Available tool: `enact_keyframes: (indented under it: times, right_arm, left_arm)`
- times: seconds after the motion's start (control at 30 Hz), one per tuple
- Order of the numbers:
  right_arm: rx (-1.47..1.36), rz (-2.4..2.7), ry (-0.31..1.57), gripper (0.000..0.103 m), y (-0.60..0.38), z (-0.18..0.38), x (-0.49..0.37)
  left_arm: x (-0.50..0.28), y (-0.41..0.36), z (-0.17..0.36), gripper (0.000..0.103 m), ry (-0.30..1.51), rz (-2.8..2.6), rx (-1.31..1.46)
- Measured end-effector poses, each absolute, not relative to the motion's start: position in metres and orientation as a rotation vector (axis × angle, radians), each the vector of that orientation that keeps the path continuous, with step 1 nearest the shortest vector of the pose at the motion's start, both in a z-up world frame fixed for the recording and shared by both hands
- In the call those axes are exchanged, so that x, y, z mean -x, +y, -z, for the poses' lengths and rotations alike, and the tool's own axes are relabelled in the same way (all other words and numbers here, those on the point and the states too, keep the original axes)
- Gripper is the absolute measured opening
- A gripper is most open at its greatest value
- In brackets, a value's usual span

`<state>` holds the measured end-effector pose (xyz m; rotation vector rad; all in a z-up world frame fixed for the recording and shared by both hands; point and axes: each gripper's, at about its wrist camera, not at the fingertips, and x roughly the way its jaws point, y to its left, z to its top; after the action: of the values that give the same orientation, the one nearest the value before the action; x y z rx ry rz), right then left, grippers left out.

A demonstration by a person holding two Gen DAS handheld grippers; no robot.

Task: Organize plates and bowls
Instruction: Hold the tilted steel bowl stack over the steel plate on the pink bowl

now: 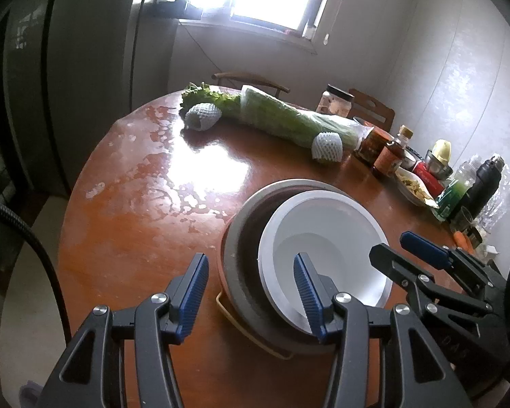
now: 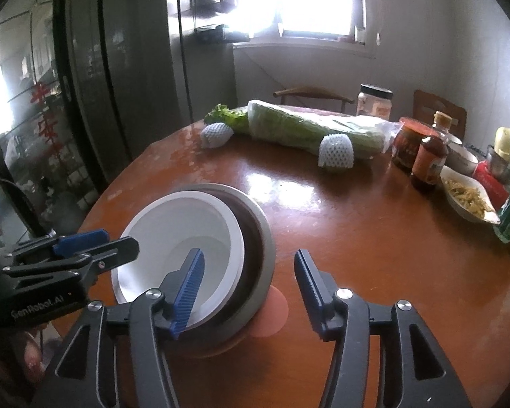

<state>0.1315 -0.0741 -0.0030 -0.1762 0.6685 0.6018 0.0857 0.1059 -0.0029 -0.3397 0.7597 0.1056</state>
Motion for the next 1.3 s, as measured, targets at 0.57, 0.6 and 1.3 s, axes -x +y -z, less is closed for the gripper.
enact_keyframes:
  times: [0.57, 0.6, 1.3]
  right_arm:
    - [0.154, -0.605, 0.711, 0.069, -0.079, 0.013, -0.14]
    - [0.154, -0.606, 0.714, 0.069, -0.079, 0.014, -0.14]
    - [0.115, -0.662, 0.775, 0.07, -0.066, 0.03, -0.153]
  left_arm:
    - [-0.099, 0.109, 0.024, 0.059, 0.836, -0.095, 0.387]
    - [-0.1, 0.109, 0.025, 0.059, 0.84, -0.092, 0.391]
    - [-0.127, 0.107, 0.042, 0.058, 0.907, -0.05, 0.434]
